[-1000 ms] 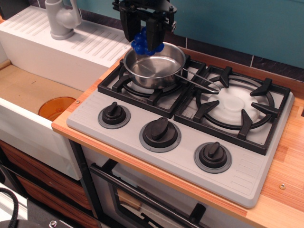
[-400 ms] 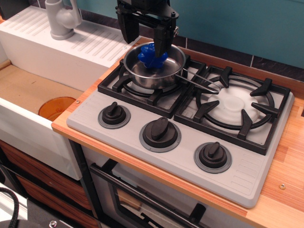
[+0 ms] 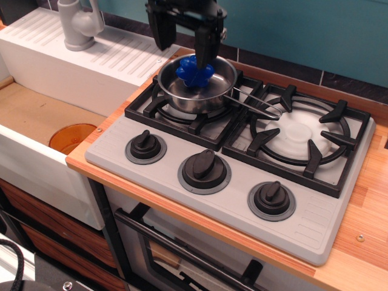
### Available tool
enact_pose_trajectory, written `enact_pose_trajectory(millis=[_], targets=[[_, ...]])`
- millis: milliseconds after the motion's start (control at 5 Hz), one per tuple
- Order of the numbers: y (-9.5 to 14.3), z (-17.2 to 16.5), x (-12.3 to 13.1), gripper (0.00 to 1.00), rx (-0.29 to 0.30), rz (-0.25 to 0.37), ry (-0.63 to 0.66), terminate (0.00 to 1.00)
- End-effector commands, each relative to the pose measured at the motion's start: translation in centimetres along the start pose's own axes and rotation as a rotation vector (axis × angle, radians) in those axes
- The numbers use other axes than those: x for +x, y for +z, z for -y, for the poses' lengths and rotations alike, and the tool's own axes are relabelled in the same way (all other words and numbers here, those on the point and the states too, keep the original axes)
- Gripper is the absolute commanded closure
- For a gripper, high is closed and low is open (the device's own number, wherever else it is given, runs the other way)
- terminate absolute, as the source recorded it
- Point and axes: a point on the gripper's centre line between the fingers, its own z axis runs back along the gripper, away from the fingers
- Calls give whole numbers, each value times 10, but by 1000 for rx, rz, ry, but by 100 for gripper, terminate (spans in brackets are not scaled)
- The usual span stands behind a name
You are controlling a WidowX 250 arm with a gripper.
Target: Put pan on stove and put blueberry in pan
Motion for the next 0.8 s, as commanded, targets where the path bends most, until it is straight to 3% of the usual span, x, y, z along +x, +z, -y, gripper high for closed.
enact_pose_trajectory(millis=[0,400,600], targets=[[34,8,7,0,53,74,14,0],[41,20,12,0,33,52,39,0],[36,21,16,0,54,33,11,0]])
